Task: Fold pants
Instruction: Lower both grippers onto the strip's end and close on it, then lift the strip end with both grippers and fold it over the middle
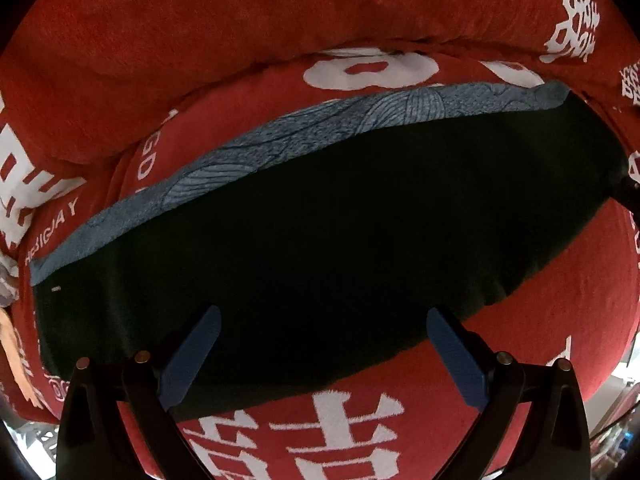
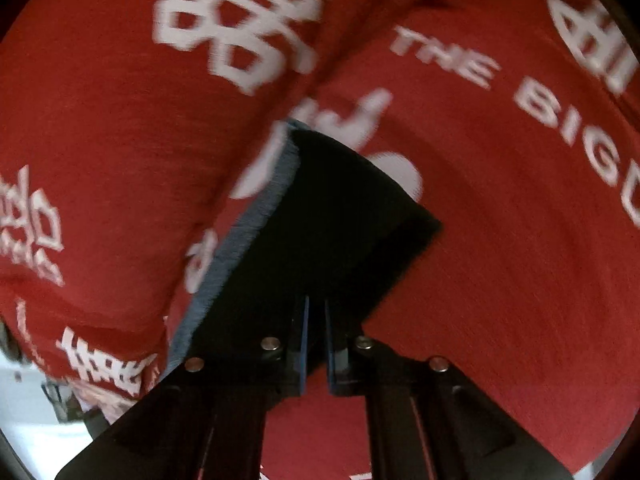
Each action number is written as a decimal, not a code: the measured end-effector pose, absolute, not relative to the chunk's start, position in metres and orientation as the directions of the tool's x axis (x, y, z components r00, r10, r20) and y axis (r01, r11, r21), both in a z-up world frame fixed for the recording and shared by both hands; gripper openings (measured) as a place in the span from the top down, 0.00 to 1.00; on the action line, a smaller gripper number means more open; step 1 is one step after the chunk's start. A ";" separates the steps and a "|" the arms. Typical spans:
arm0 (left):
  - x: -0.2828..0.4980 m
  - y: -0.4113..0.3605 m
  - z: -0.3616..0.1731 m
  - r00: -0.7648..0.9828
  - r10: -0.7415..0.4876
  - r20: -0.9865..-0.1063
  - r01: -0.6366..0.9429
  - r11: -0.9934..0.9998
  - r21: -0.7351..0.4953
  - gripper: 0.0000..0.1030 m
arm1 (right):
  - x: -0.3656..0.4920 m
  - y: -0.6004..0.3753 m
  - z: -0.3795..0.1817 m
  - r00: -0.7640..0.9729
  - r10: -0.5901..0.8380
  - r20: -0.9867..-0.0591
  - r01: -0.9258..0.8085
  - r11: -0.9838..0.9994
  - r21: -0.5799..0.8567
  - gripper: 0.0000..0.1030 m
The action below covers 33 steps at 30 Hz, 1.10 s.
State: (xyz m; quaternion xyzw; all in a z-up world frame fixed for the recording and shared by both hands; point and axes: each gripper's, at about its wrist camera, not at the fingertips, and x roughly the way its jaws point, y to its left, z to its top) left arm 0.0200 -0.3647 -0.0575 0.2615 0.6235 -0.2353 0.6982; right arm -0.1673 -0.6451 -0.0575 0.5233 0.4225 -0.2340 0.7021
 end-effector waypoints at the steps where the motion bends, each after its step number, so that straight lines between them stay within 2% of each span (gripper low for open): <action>1: 0.020 -0.368 -0.062 0.101 0.008 -0.995 0.659 0.749 0.073 0.00 | -0.166 -0.647 -0.065 0.496 0.135 -0.858 0.790 0.340 0.510 0.91; 5: 0.020 -0.372 -0.070 0.090 0.023 -0.996 0.652 0.754 0.076 0.00 | -0.185 -0.644 -0.082 0.500 0.197 -0.843 0.808 0.245 0.536 0.80; 6: 0.019 -0.372 -0.069 0.095 0.021 -0.995 0.654 0.753 0.078 0.00 | -0.188 -0.642 -0.081 0.510 0.199 -0.837 0.801 0.244 0.547 0.69; 7: 0.018 -0.372 -0.069 0.098 0.022 -0.995 0.657 0.750 0.081 0.00 | -0.191 -0.638 -0.080 0.515 0.202 -0.833 0.795 0.250 0.552 0.48; 8: 0.018 -0.372 -0.069 0.097 0.022 -0.995 0.659 0.748 0.081 0.00 | -0.195 -0.633 -0.080 0.515 0.205 -0.833 0.792 0.259 0.553 0.39; 9: 0.019 -0.372 -0.070 0.096 0.022 -0.995 0.658 0.749 0.080 0.00 | -0.197 -0.630 -0.080 0.518 0.205 -0.830 0.787 0.265 0.557 0.36; 33: 0.021 -0.374 -0.075 0.096 0.035 -0.995 0.658 0.748 0.090 0.00 | -0.193 -0.627 -0.086 0.558 0.240 -0.794 0.756 0.246 0.606 0.36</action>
